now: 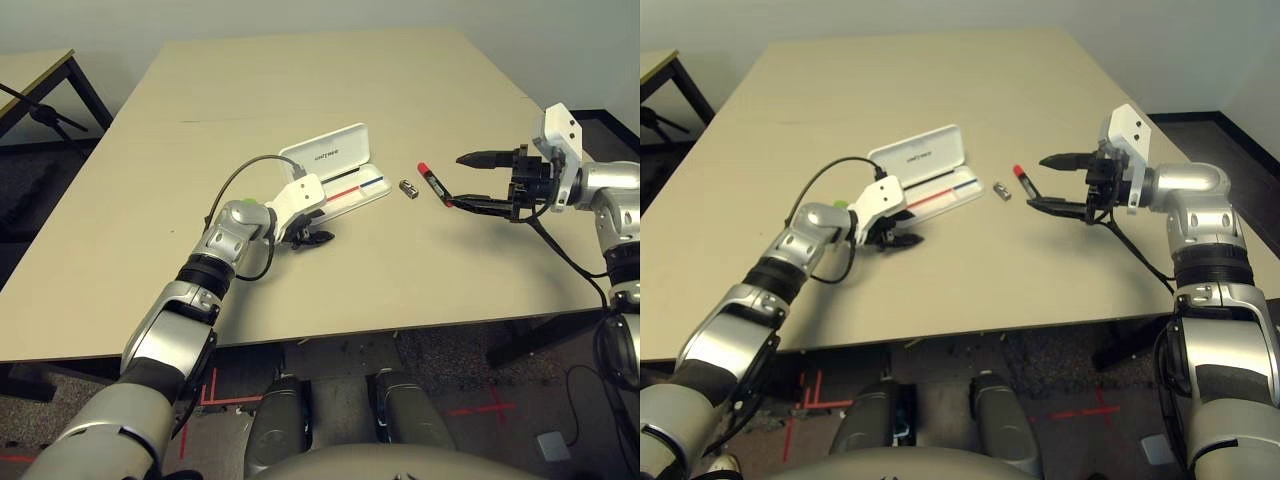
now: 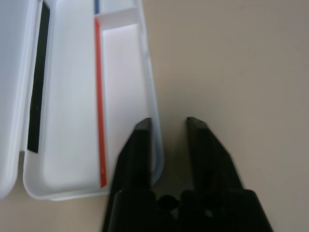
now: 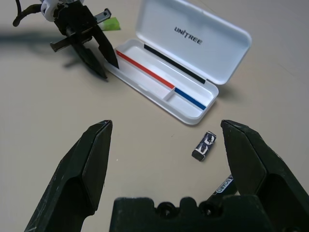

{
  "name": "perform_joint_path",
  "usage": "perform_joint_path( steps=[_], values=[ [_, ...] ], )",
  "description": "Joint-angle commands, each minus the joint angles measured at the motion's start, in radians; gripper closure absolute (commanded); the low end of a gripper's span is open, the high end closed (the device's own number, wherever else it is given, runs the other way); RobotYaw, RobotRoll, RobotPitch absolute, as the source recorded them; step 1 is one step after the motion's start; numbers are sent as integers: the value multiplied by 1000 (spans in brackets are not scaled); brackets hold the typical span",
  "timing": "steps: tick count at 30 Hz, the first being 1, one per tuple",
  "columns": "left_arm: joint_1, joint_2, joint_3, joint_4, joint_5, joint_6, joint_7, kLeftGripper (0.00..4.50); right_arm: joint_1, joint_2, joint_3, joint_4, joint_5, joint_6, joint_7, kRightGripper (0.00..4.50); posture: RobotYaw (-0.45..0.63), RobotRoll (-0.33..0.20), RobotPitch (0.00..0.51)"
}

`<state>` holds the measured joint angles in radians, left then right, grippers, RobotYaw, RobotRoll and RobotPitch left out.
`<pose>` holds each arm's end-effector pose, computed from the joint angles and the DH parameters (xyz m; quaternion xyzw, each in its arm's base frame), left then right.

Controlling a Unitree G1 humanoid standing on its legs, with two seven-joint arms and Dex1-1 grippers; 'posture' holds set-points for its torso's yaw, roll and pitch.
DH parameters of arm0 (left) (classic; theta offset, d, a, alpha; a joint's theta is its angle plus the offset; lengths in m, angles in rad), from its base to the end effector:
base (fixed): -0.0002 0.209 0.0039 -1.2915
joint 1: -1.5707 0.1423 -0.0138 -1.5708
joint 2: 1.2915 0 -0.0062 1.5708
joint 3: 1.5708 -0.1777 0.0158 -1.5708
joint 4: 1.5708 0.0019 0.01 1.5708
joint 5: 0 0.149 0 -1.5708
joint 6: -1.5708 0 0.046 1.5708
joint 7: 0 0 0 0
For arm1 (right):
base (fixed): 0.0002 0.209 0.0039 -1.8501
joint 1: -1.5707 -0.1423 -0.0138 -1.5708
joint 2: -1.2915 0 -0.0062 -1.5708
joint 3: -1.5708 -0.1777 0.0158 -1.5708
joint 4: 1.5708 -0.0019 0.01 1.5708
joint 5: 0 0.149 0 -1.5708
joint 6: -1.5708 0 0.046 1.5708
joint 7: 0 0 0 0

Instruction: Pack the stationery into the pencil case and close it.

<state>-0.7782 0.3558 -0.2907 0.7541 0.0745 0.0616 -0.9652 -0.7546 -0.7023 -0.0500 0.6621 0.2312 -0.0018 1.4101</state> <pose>0.3419 0.1654 0.1122 0.2531 0.1675 -0.5023 0.8097 0.3185 -0.2981 0.1943 -0.1848 0.0406 0.5257 0.8294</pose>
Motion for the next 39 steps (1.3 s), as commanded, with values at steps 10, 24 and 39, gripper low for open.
perform_joint_path(
  steps=[10, 24, 39],
  values=[
    [56, 85, -7, -187, -8, -48, -135, 4465, 11, -34, -1, 7, -3, 3, 2, 0, -78, 0, 64],
    [212, 252, -29, -574, -112, 116, -387, 4465, 15, -48, -4, 42, -8, -11, -9, 0, -64, 0, 61],
    [212, 232, -51, -527, -122, 174, -402, 4465, 64, -47, -16, -5, 11, 2, -32, 0, -87, 0, 61]
  ],
)
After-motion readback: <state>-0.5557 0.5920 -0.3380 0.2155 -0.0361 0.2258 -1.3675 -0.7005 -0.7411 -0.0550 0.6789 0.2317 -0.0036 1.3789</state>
